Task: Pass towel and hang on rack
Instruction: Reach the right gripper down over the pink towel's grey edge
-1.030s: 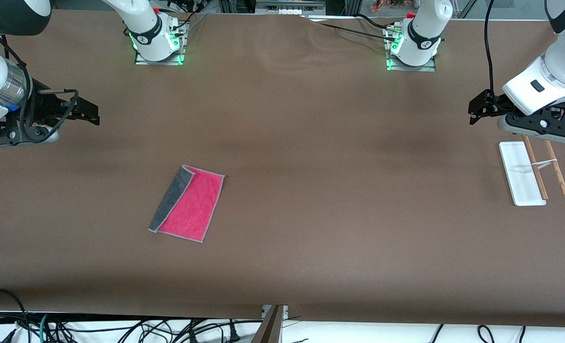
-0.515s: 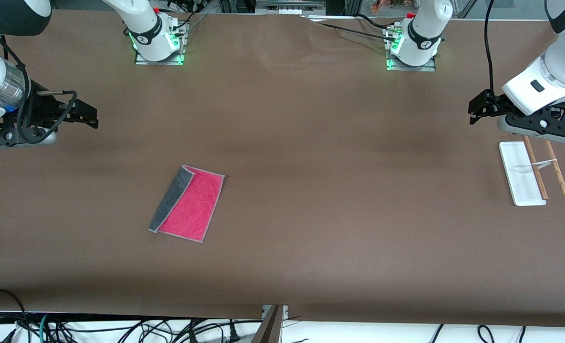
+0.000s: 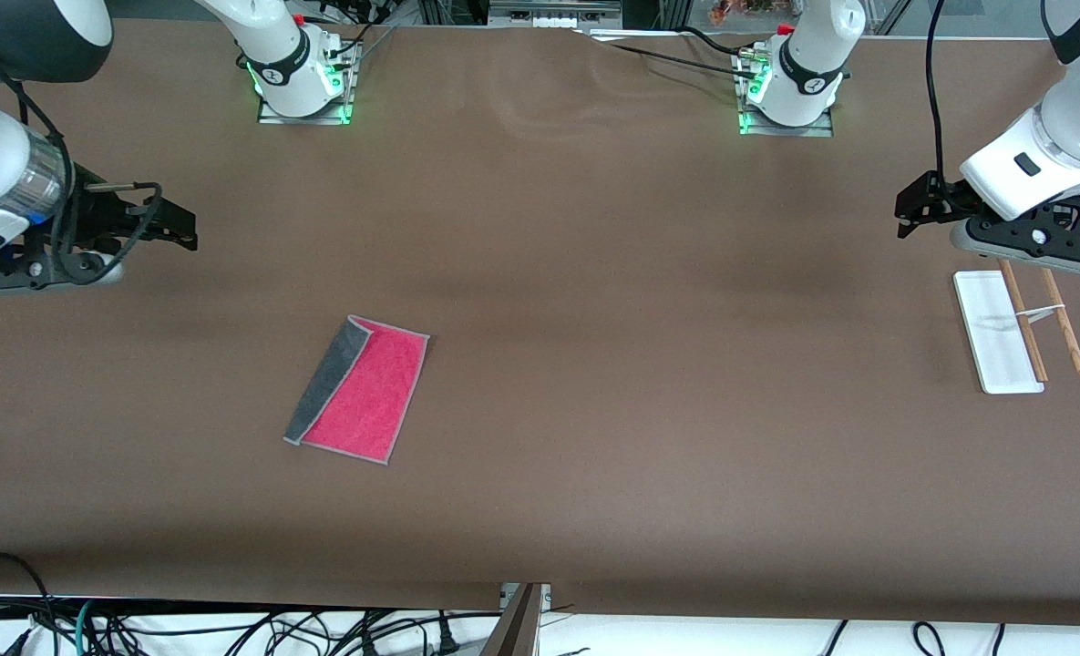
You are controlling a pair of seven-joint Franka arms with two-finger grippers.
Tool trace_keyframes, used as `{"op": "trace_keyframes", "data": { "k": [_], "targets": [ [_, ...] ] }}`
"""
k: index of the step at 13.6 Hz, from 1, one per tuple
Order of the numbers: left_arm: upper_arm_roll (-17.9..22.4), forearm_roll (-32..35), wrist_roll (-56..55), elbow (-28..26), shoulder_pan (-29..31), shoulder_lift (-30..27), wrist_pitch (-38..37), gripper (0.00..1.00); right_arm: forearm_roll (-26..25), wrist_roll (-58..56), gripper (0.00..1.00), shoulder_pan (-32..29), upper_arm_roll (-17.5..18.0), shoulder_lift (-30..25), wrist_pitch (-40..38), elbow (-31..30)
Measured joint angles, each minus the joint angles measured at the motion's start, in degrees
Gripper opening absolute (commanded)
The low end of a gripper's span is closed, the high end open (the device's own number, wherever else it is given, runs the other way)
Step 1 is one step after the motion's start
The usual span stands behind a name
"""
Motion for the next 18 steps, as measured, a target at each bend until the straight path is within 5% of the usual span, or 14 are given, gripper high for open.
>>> {"op": "trace_keyframes", "data": {
  "k": [4, 10, 18],
  "targets": [
    [0.00, 0.00, 0.00, 0.00, 0.00, 0.00, 0.00, 1.00, 0.01, 0.02, 0.99, 0.55, 0.18, 0.74, 2.25, -2.91],
    [0.00, 0.00, 0.00, 0.00, 0.00, 0.00, -0.20, 1.00, 0.12, 4.24, 0.99, 2.38, 1.39, 3.71, 23.84, -18.22],
    [0.26, 0.00, 0.00, -0.01, 0.03, 0.00, -1.39, 1.00, 0.13, 18.07, 0.98, 11.49, 1.84, 22.26, 49.97, -21.25]
  ]
}}
